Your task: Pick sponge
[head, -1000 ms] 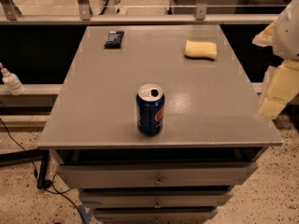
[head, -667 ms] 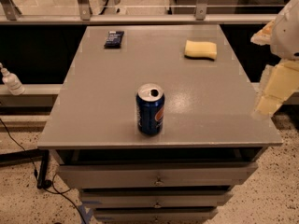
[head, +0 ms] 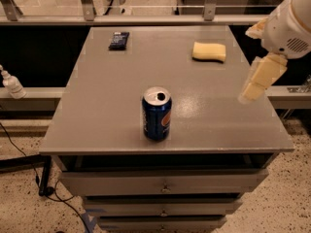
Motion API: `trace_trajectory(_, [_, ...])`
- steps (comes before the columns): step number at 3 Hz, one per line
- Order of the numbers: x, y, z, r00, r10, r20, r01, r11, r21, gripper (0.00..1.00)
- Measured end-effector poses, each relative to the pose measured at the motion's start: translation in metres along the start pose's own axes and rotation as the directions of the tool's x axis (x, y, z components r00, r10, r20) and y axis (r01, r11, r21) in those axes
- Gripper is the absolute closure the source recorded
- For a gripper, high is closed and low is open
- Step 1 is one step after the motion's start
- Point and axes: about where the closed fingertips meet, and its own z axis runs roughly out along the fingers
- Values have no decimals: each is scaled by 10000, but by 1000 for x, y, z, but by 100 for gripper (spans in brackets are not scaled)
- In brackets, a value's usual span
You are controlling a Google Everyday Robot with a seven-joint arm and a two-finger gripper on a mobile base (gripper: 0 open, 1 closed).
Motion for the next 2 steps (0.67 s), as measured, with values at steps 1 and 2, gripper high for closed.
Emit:
trace_trajectory(1, [-7,-40,39,9948,515,884,-550,9978,381,0])
trace_trajectory(2, [-7,-79,76,9829,1108,1469,-1251,9879,919,0])
